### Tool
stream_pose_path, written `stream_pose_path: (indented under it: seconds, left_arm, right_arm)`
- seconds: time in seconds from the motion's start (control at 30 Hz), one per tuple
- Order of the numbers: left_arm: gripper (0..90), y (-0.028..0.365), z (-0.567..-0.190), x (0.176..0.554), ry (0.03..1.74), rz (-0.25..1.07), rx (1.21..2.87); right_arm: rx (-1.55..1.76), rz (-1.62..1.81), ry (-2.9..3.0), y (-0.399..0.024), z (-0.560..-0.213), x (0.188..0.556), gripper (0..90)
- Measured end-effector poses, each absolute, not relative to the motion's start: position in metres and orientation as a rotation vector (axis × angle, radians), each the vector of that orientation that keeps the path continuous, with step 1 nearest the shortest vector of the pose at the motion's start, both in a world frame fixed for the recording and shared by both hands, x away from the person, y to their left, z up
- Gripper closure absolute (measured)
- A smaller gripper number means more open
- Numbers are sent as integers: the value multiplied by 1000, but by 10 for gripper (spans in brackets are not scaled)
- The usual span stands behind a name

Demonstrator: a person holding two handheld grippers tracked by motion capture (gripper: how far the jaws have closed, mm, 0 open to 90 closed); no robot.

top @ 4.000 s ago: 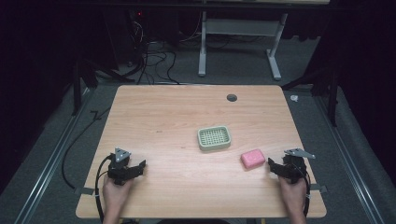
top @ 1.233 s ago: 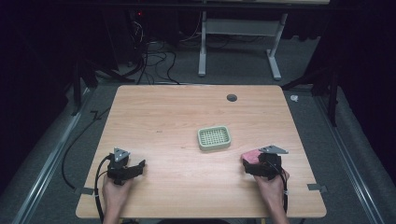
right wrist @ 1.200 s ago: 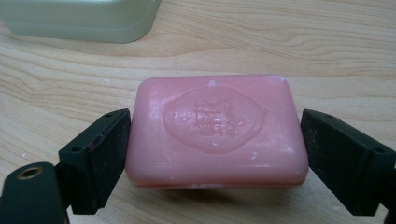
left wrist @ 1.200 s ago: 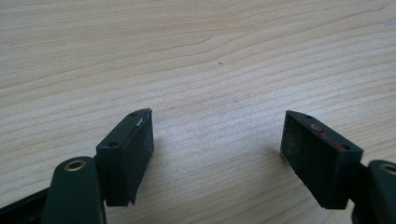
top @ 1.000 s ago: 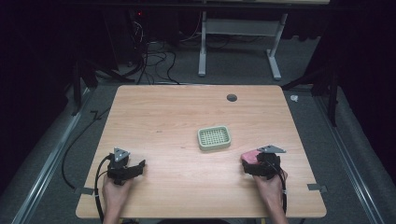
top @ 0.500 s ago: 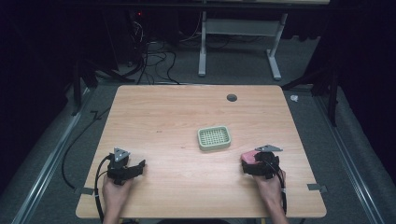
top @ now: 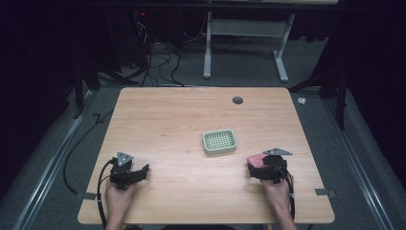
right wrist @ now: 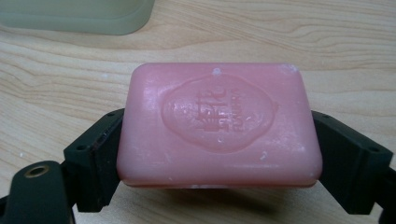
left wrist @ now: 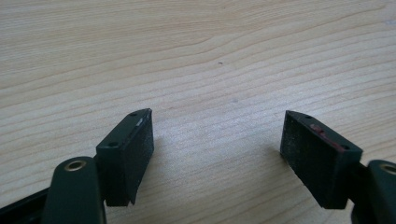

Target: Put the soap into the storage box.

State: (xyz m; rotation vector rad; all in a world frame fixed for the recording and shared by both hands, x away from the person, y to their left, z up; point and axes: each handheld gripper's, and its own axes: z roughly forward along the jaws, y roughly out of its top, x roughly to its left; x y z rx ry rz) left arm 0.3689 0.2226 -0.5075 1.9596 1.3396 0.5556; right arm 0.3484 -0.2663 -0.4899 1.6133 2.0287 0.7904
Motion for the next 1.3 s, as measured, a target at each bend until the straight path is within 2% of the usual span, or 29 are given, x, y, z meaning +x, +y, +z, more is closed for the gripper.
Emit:
stream_pose_path:
  seconds: [0.63,1.3]
  left_arm:
    - [262,222,-508,369,1339,560,1959]
    - [259,222,-508,369,1337,562,1966]
  right_arm:
    - [1564,881,2038,-254,-463,352,139]
    - [1498,964,2111,-216,-441,377,139]
